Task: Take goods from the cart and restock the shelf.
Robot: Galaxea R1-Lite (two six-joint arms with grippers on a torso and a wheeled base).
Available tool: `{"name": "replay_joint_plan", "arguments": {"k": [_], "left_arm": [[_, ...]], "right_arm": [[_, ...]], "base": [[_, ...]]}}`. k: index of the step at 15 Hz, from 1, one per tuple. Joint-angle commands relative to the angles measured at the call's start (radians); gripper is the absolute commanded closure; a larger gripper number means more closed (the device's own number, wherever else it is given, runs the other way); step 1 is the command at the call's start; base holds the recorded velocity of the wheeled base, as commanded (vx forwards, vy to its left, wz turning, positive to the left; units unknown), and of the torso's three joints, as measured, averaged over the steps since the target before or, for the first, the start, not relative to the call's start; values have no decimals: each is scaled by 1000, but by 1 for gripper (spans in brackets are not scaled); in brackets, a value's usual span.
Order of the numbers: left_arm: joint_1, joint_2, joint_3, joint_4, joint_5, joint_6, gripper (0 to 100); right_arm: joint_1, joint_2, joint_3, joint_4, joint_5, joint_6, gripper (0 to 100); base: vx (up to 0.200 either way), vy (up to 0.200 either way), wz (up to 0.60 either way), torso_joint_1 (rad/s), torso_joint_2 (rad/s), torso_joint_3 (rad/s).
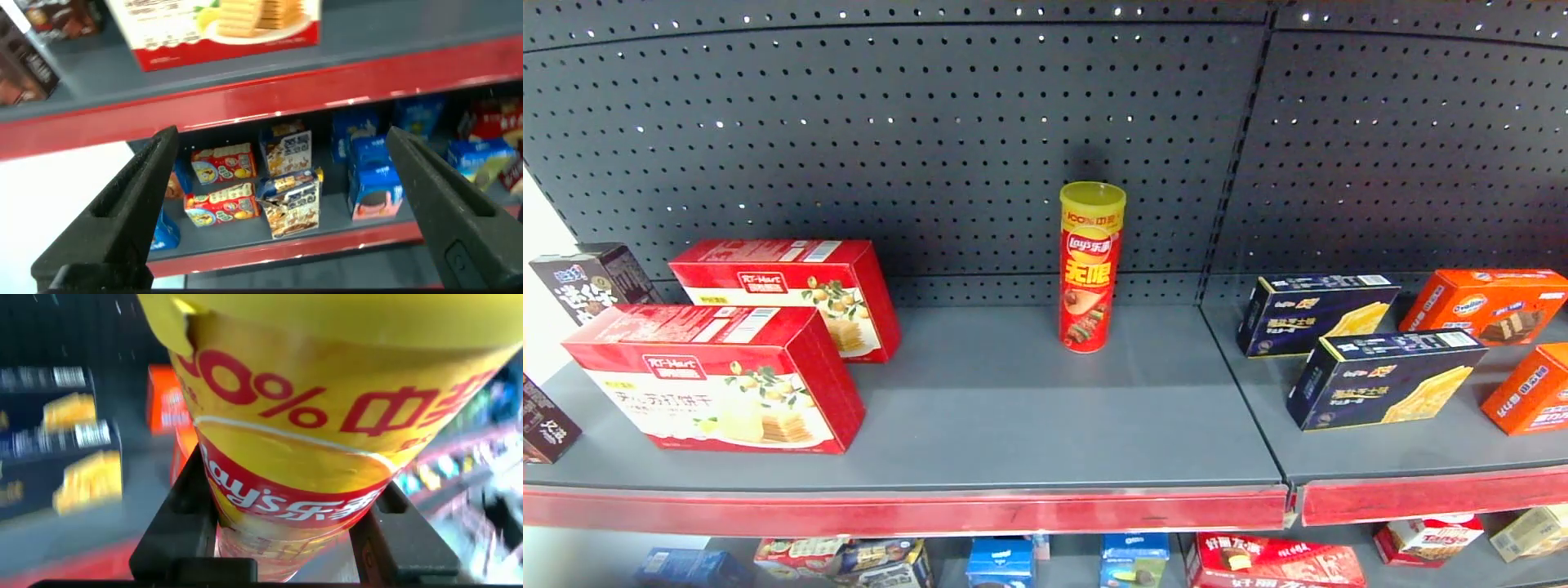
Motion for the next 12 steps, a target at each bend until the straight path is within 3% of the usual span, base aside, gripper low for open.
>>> {"name": "replay_joint_plan", "arguments": {"k": [1, 3, 4, 5, 6, 7, 9, 10, 11, 12], "left_arm": [[-24, 41, 0, -1, -3, 13, 0], [-23, 41, -14, -21, -6, 1, 0], [-38, 83, -126, -63, -24, -61, 0], [-60, 175, -169, -86, -29, -90, 0], [-60, 175, -169, -86, -29, -90, 0], [-124, 287, -318, -93, -55, -87, 0], [-169, 495, -499, -97, -133, -87, 0], [-169, 504, -505, -98, -138, -87, 0], [-202, 690, -629, -104, -241, -88, 0], [-227, 840, -715, -115, -287, -88, 0]], "right_arm": [[-41, -117, -61, 143, 0, 43, 100], [-92, -154, -118, 278, 3, 112, 100], [-101, -169, -134, 313, 1, 129, 100], [-103, -184, -138, 333, 1, 129, 100], [-103, -184, -138, 333, 1, 129, 100], [-104, -206, -143, 354, 0, 129, 100], [-107, -209, -175, 394, 0, 131, 100], [-107, -209, -177, 394, 0, 131, 100], [-135, -209, -187, 399, 1, 131, 100], [-144, -217, -190, 399, 1, 131, 100]], "base": [[0, 0, 0, 0, 0, 0], [0, 0, 0, 0, 0, 0], [0, 0, 0, 0, 0, 0], [0, 0, 0, 0, 0, 0], [0, 0, 0, 0, 0, 0], [0, 0, 0, 0, 0, 0], [0, 0, 0, 0, 0, 0], [0, 0, 0, 0, 0, 0], [0, 0, 0, 0, 0, 0], [0, 0, 0, 0, 0, 0]]}}
